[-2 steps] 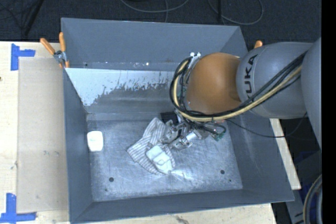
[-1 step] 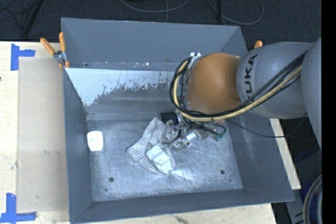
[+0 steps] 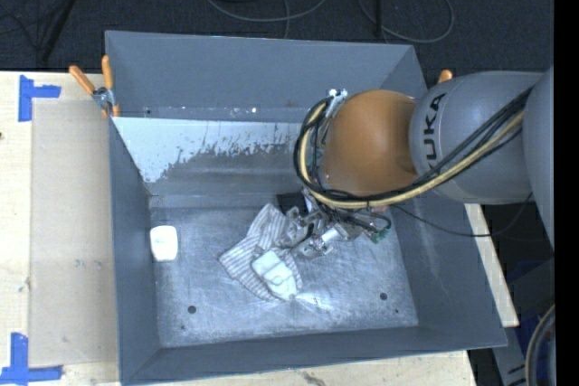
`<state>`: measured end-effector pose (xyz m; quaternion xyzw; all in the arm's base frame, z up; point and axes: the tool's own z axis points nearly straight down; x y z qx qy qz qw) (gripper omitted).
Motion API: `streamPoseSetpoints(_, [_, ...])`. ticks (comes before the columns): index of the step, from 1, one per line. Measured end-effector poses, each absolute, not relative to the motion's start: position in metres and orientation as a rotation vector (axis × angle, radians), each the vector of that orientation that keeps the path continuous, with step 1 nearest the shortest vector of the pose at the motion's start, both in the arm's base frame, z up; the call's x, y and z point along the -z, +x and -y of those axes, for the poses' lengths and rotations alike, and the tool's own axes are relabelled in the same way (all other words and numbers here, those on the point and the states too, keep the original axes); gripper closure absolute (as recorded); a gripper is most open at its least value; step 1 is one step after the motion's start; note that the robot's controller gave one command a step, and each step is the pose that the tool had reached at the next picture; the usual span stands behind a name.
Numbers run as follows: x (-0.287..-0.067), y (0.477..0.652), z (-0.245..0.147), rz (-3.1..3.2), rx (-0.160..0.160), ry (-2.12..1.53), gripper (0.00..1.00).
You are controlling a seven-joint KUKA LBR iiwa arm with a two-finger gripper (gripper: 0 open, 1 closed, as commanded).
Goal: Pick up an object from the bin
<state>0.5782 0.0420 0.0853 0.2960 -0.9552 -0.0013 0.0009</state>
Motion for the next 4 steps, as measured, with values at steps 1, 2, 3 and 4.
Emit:
streamPoseSetpoints(1, [-0.105,0.577,-0.043,2.994,0.006,0.928,1.00])
streamPoseSetpoints(2, [-0.127,0.578,-0.043,2.999,0.003,0.930,1.00])
streamPoseSetpoints(3, [-0.142,0.579,-0.043,3.001,0.002,0.930,1.00])
streamPoseSetpoints(4, [-0.154,0.580,-0.043,3.005,0.000,0.930,1.00])
